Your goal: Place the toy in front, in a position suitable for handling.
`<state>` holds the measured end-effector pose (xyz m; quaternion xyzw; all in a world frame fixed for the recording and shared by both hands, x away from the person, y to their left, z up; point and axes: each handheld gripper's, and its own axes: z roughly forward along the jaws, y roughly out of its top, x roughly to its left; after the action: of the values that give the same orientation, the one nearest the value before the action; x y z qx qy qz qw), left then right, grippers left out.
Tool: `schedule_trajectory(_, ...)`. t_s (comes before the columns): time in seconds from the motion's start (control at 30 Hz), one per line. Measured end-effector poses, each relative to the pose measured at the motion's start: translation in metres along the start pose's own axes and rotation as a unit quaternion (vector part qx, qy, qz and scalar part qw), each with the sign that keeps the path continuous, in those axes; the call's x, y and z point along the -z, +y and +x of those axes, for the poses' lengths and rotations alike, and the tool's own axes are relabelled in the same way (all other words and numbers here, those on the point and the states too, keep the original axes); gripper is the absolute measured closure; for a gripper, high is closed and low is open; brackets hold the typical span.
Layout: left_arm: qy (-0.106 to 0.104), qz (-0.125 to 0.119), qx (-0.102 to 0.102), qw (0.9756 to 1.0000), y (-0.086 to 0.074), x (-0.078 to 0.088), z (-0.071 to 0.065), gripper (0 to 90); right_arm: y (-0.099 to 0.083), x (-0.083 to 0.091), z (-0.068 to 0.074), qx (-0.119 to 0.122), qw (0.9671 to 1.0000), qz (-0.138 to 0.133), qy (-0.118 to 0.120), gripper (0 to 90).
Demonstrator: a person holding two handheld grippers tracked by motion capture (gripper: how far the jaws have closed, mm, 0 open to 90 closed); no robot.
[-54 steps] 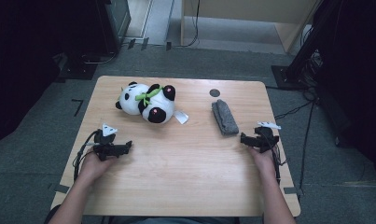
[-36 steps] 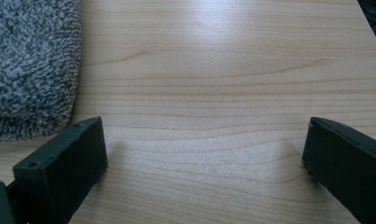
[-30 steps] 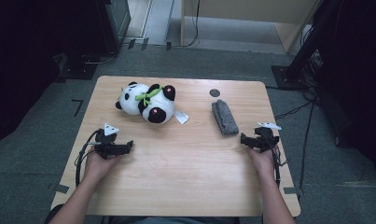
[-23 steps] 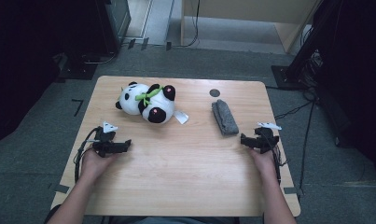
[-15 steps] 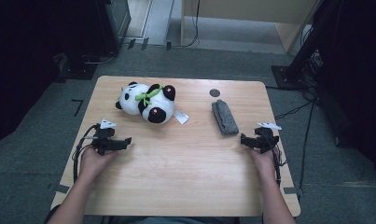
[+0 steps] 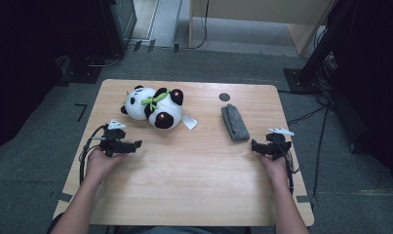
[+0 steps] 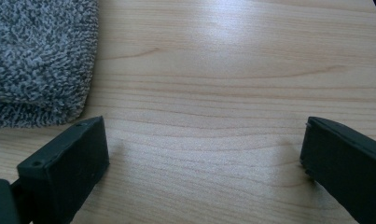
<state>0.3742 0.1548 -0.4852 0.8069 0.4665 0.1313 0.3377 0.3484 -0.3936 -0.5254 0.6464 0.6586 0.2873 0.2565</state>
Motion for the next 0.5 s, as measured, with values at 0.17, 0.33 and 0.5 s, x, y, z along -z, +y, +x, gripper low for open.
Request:
schedule_trajectory(0.17,-0.007,-0.010,-0.009,0.9999,0.015,0.000,-0.003,18.1,0.000,0.000,0.000,0.000,1.0000,0.000,-0.001,0.8)
schedule_trajectory(0.33,-0.002,-0.020,-0.024,0.9995,0.029,0.003,-0.006,21.2,-0.002,0.002,0.000,-0.001,1.0000,-0.001,-0.002,0.8)
schedule_trajectory(0.5,-0.029,-0.032,-0.017,0.9989,0.039,0.003,-0.005,25.8,-0.002,0.002,0.000,-0.001,1.0000,-0.001,-0.003,0.8)
